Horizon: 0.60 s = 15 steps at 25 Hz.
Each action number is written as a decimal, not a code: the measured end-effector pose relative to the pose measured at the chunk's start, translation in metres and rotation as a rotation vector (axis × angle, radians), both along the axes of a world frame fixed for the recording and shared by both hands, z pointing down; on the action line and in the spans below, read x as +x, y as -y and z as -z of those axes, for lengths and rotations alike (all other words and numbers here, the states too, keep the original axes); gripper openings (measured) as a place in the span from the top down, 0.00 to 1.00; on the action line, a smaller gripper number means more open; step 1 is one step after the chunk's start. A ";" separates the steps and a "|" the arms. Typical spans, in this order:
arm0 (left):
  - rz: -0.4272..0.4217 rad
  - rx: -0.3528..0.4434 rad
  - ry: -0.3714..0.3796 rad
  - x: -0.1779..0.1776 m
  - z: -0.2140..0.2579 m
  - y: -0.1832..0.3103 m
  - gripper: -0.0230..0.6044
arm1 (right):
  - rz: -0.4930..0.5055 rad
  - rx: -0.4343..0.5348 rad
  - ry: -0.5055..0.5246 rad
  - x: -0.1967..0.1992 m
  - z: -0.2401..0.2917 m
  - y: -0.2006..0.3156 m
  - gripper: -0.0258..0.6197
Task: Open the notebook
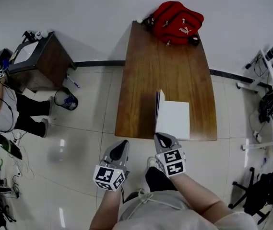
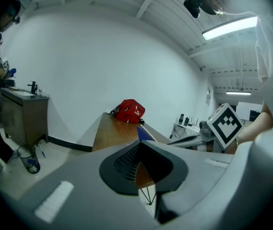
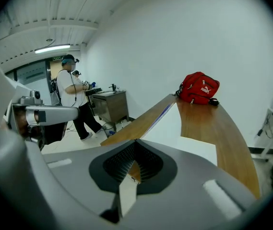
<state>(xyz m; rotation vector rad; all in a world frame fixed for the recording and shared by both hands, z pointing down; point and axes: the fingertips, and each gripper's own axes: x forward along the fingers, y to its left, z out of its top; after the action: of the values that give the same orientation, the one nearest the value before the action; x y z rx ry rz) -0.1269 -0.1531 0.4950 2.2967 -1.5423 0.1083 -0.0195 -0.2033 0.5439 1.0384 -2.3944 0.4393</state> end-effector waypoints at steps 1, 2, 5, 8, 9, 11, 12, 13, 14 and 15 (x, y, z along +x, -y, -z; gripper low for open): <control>0.017 -0.005 0.003 -0.007 -0.002 0.000 0.96 | 0.018 -0.002 0.000 -0.009 -0.003 0.001 0.95; 0.034 -0.010 0.004 -0.014 -0.004 -0.001 0.96 | 0.035 -0.006 -0.002 -0.017 -0.006 0.002 0.95; 0.078 -0.031 -0.002 -0.031 -0.012 -0.003 0.96 | 0.085 -0.032 -0.015 -0.042 -0.021 0.002 0.95; 0.106 -0.056 -0.009 -0.043 -0.023 -0.005 0.96 | 0.128 -0.061 -0.030 -0.063 -0.040 0.001 0.95; 0.111 -0.066 -0.010 -0.046 -0.027 -0.005 0.96 | 0.138 -0.073 -0.034 -0.068 -0.047 0.002 0.94; 0.121 -0.089 -0.013 -0.052 -0.038 -0.004 0.96 | 0.156 -0.099 -0.039 -0.078 -0.064 0.003 0.94; 0.127 -0.102 -0.016 -0.055 -0.043 -0.004 0.96 | 0.163 -0.115 -0.042 -0.082 -0.072 0.004 0.94; 0.133 -0.114 -0.020 -0.057 -0.049 -0.005 0.96 | 0.166 -0.132 -0.044 -0.086 -0.081 0.004 0.93; 0.137 -0.126 -0.024 -0.060 -0.055 -0.006 0.96 | 0.165 -0.150 -0.046 -0.088 -0.089 0.004 0.93; 0.141 -0.136 -0.028 -0.061 -0.060 -0.006 0.96 | 0.157 -0.169 -0.046 -0.089 -0.098 0.004 0.93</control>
<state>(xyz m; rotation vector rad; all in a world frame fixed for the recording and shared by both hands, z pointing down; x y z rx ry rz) -0.1881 -0.1469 0.5552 2.0711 -1.6246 0.1387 -0.1081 -0.2077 0.6419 0.7723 -2.3317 0.5440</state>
